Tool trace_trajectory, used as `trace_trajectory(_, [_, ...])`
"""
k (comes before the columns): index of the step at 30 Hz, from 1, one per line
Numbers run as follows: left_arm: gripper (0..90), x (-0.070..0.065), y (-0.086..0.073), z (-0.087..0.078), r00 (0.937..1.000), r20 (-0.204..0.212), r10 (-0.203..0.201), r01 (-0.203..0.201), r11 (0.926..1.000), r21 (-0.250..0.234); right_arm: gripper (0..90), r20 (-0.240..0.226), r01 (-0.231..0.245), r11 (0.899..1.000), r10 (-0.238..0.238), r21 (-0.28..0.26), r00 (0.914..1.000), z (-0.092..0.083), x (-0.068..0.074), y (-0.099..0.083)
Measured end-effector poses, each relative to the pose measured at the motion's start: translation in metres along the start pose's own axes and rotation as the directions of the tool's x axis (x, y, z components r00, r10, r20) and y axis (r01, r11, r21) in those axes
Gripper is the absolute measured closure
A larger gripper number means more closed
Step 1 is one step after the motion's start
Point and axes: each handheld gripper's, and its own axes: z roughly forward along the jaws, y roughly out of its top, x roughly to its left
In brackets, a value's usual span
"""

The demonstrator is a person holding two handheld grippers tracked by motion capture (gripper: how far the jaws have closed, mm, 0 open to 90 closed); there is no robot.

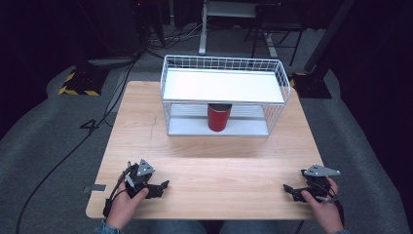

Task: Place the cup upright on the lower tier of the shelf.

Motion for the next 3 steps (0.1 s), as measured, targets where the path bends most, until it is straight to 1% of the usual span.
trace_trajectory(1, [15.5,0.0005,-0.0002,0.0002,1.0,-0.002,0.006,-0.006,1.0,0.0,0.1,0.0,0.0,1.0,0.0,0.0,1.0,0.0,0.0,0.0])
trace_trajectory(3, [15.6,0.002,0.0001,0.0008,0.9998,-0.018,-0.001,0.001,1.0,-0.003,0.1,0.0,-0.001,1.0,0.001,0.0,1.0,0.0,0.0001,0.0])
